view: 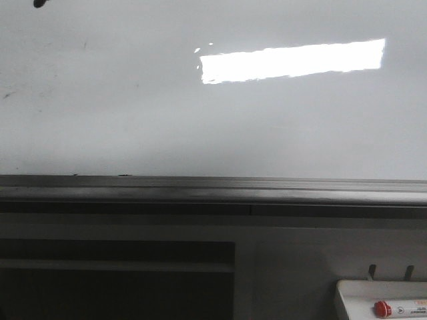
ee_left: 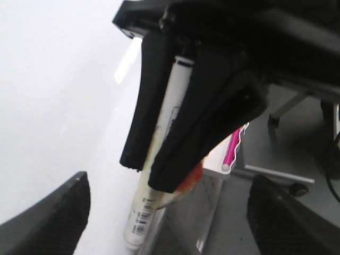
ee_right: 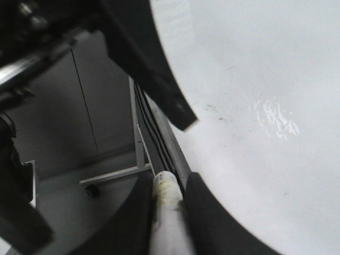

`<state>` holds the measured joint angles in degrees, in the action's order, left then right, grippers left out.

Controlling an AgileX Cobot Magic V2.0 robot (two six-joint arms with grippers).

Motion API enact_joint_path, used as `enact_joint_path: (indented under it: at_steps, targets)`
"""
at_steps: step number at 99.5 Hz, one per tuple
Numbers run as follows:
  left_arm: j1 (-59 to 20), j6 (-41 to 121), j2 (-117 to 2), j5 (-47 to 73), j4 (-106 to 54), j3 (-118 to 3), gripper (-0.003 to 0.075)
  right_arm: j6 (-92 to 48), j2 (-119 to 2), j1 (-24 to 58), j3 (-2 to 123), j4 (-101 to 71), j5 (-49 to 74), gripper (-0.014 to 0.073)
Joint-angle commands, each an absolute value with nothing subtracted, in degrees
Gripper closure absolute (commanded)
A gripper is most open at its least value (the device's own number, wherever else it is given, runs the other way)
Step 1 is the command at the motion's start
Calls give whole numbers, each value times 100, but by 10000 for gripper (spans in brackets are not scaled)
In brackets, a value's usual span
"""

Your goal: Write number 2 on whiteboard

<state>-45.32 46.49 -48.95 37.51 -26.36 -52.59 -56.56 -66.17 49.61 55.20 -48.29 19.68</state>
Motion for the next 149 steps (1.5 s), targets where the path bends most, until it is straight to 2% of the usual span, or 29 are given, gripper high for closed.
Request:
enact_joint_path:
  at_steps: [1, 21, 26, 37, 67, 90, 108, 121, 135, 149]
  targets:
    - [-4569, 4067, -4420, 3544, -2549, -5462, 197, -5826, -6629, 4968, 5734, -4900, 1460, 671]
    - [-4569, 2708, -3096, 3615, -1342, -5438, 423, -5838, -7144, 4957, 5757, -4231, 789, 671]
    - [-4569, 2384, -2816, 3766, -1119, -5438, 506, -5838, -7304, 4957, 5757, -4140, 506, 671]
    - [-4569, 2175, -2292, 4145, -914, -5400, 745, -5838, -7653, 4931, 5798, -3854, 0, 671]
    - [-4569, 1446, -1441, 4299, -950, -4757, 741, -5838, -8336, 4458, 6455, -3315, 0, 671]
    - [-4569, 1436, -1336, 4305, -1019, -4573, 741, -5838, -8374, 3638, 6830, -2952, 94, 671]
    - [-4569, 1436, -1336, 4293, -999, -4558, 741, -5838, -8025, 2961, 7003, -2952, 790, 664]
    - [-4569, 1436, -1336, 4293, -999, -4558, 741, -5838, -7615, 2587, 6994, -2943, 1973, 662]
    - [-4569, 1436, -1336, 4293, -999, -4558, 741, -5776, -7356, 2571, 6744, -2954, 2804, 655]
    - [-4569, 1436, -1336, 4293, -999, -4558, 741, -5735, -7418, 2819, 6155, -3009, 2603, 652]
